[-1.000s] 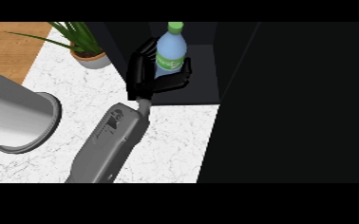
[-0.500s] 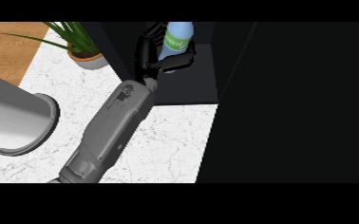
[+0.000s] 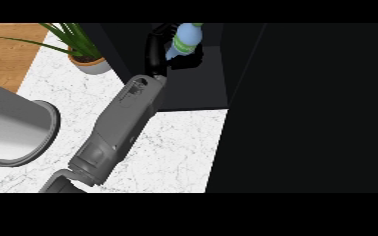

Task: Pick up the bottled water, place it into the cabinet and close the cabinet

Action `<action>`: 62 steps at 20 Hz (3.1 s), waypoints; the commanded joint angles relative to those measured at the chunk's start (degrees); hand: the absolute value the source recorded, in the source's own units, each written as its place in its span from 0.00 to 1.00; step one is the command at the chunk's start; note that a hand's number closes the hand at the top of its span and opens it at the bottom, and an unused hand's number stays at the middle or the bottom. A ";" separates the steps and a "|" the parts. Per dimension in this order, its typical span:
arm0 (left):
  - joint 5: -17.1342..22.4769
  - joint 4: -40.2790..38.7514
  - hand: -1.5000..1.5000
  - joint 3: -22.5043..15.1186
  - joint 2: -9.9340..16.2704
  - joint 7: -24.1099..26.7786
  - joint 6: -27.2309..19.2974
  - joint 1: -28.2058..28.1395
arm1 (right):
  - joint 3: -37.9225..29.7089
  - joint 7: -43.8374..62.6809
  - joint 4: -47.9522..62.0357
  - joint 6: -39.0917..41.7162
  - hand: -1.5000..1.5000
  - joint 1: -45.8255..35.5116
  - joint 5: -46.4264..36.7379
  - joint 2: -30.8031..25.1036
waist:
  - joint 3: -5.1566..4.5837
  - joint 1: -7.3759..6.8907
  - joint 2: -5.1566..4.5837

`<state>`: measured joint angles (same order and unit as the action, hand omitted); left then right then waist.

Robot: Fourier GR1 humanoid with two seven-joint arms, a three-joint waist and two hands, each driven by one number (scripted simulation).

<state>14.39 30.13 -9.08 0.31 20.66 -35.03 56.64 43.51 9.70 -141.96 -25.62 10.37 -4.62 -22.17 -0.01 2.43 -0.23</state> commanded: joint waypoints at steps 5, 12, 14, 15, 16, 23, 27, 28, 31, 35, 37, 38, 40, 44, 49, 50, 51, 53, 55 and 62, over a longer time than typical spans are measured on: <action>0.14 -12.06 1.00 1.21 -0.30 3.26 -2.35 3.08 | -0.12 3.88 -3.74 0.34 0.00 -1.49 -1.60 -0.01 | -0.06 0.36 -0.49; 0.61 -18.33 1.00 4.99 0.02 7.26 -2.76 5.87 | -1.28 1.13 -3.24 1.34 0.00 -1.30 0.44 -0.99 | -0.05 1.10 -1.00; 0.29 -20.05 1.00 4.27 -0.29 5.17 -4.89 8.15 | 0.52 3.02 -4.80 1.11 0.00 -1.43 -0.04 -0.80 | -0.08 1.87 -0.99; -0.15 -20.31 1.00 4.36 -0.29 7.12 -5.10 6.38 | -3.79 0.91 -4.77 2.03 0.00 -0.28 3.21 -2.46 | 0.01 1.24 -0.94; -0.32 -21.20 1.00 4.83 -0.17 8.74 -4.68 5.38 | 0.19 0.35 -3.56 1.23 0.00 -0.02 -0.03 -1.33 | -0.05 1.64 -1.01; -4.73 -26.67 0.00 1.45 0.20 4.60 -8.75 9.16 | 1.67 0.41 -1.63 0.72 0.00 -0.59 -1.57 -1.07 | -0.05 1.50 -0.80; -4.91 -27.55 0.00 1.69 0.17 6.09 -10.87 6.99 | 0.66 -1.00 -4.51 1.57 0.00 1.49 0.87 -3.18 | -0.05 2.13 -1.09; -3.97 -26.91 0.00 2.72 2.10 6.73 -9.72 6.81 | 1.66 -1.91 -2.30 1.13 0.00 0.06 -0.42 -1.78 | -0.11 2.52 -1.43; -4.95 -26.89 0.00 2.04 0.08 6.84 -11.11 7.54 | 1.54 -1.79 -1.87 1.58 0.00 0.41 0.65 -2.37 | -0.07 2.16 -1.25; -4.25 -25.91 0.00 3.10 1.00 8.37 -10.26 6.91 | -1.52 0.32 -3.68 1.51 0.00 -1.23 1.69 -2.82 | -0.12 2.30 -1.52; -3.59 -24.06 0.00 3.76 -0.27 10.74 -7.89 5.61 | -0.43 0.24 -4.88 1.89 0.00 -0.09 2.09 -3.47 | -0.11 2.07 -1.19; -3.92 -24.45 0.00 3.63 -0.27 10.41 -7.20 6.82 | 0.46 0.21 -4.47 1.21 0.00 -0.83 0.93 -2.42 | -0.14 2.29 -1.29; -2.38 -21.95 0.00 4.89 -0.28 12.67 -3.49 6.01 | -0.60 -2.44 -3.12 2.08 0.00 0.37 2.86 -3.39 | -0.08 2.45 -1.23; 0.75 -17.31 1.00 8.25 -0.04 19.20 5.73 5.20 | -1.18 0.37 -5.16 1.19 0.00 -0.83 3.12 -2.77 | -0.19 1.28 -1.09; 2.66 -15.72 1.00 9.53 -0.30 24.79 15.40 2.07 | 0.91 -1.25 -3.18 0.46 0.00 0.86 0.02 -2.88 | -0.11 0.48 -0.42; 3.55 -14.94 1.00 9.35 -0.31 23.31 16.75 2.42 | 3.72 -1.74 -4.44 0.48 0.00 3.52 -0.76 -3.90 | -0.07 0.48 0.00; 4.49 -15.59 1.00 8.63 -0.31 23.27 16.65 3.90 | -2.51 0.43 -3.25 0.92 0.00 -1.74 3.11 -2.24 | -0.08 0.56 -0.51; 6.11 -13.05 1.00 8.48 -0.32 20.99 21.12 3.86 | -3.26 -0.98 -3.61 1.01 0.00 -0.12 3.20 -3.28 | -0.01 -0.41 0.00; 8.20 -10.54 1.00 6.02 -0.32 19.36 23.78 2.04 | -0.62 -0.22 -3.72 0.37 0.00 0.64 0.41 -3.19 | -0.02 -0.67 0.48; 11.51 -1.84 1.00 1.51 -0.32 14.48 33.56 -4.28 | -1.44 1.32 -5.96 -1.69 0.00 1.72 -1.50 -5.43 | -0.05 -2.77 1.07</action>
<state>23.28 22.75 -7.86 -0.13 38.03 -6.54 56.14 42.10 7.69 -142.38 -26.91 10.99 -2.19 -25.86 -0.18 1.61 -0.15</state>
